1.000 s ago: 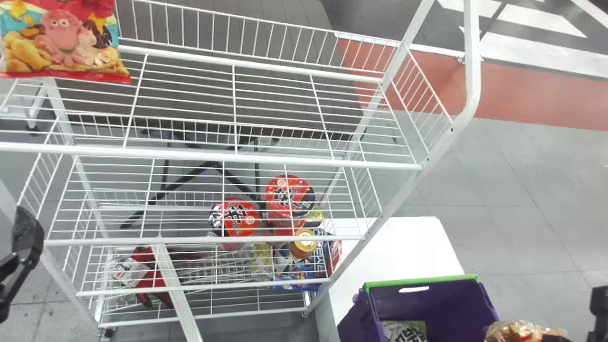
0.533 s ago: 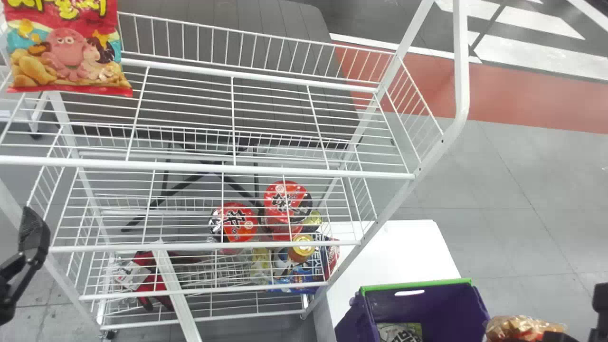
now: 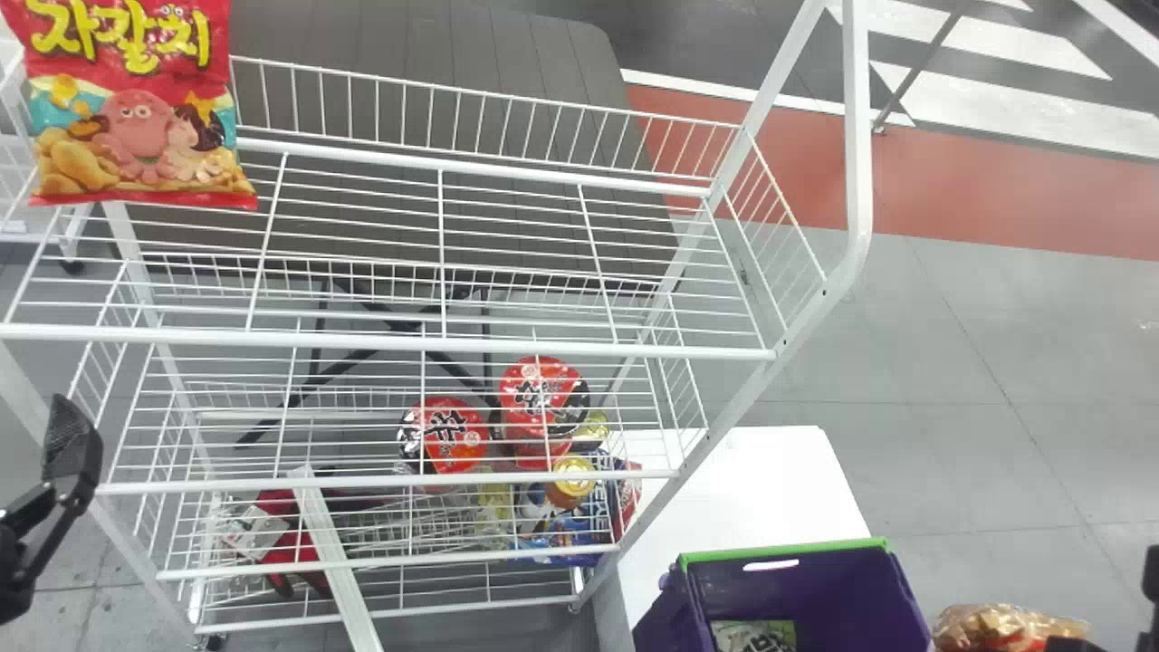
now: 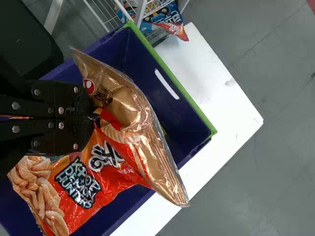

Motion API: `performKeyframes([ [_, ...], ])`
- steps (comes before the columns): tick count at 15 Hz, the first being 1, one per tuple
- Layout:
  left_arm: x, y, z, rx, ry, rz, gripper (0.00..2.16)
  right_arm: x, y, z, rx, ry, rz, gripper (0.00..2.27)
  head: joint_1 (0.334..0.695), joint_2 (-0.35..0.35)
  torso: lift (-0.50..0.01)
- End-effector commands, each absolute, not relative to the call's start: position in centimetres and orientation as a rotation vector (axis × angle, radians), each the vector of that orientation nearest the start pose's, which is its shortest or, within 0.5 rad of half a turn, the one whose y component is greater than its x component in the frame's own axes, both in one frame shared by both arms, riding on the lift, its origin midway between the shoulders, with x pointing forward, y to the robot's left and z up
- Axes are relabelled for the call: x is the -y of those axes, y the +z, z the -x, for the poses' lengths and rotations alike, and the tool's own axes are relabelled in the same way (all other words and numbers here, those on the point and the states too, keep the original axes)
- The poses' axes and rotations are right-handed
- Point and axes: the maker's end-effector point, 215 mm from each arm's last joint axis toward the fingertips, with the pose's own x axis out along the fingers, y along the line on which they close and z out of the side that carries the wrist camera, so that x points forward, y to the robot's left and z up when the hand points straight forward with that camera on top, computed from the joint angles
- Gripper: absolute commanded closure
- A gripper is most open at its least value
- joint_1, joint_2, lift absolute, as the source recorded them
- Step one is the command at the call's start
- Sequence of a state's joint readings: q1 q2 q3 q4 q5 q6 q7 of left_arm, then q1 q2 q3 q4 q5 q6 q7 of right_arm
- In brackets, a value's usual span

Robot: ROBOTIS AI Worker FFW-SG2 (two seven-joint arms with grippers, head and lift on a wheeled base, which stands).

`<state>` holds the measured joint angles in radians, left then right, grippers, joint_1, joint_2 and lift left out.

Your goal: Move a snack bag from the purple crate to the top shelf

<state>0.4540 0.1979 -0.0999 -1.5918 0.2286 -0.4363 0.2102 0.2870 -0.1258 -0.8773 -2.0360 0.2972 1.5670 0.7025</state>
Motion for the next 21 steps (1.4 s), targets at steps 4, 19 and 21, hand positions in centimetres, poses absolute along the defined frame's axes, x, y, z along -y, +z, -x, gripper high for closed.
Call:
performKeyframes([
  [4, -28.40, -43.83, -41.73, -0.028, 0.129, 0.071, 0.14, 56.32, -50.89, -16.75, -1.141, -0.566, -0.498, 2.25, 0.695, -0.350, -0.065],
  [19, -28.36, -43.76, -41.53, -0.026, 0.129, 0.073, 0.14, 56.16, -51.27, -16.61, -1.152, -0.566, -0.499, 2.25, 0.695, -0.350, -0.006],
  [21, -28.40, -43.83, -41.46, -0.028, 0.130, 0.072, 0.14, 56.16, -51.27, -16.61, -1.152, -0.566, -0.499, 2.25, 0.695, -0.350, 0.002],
])
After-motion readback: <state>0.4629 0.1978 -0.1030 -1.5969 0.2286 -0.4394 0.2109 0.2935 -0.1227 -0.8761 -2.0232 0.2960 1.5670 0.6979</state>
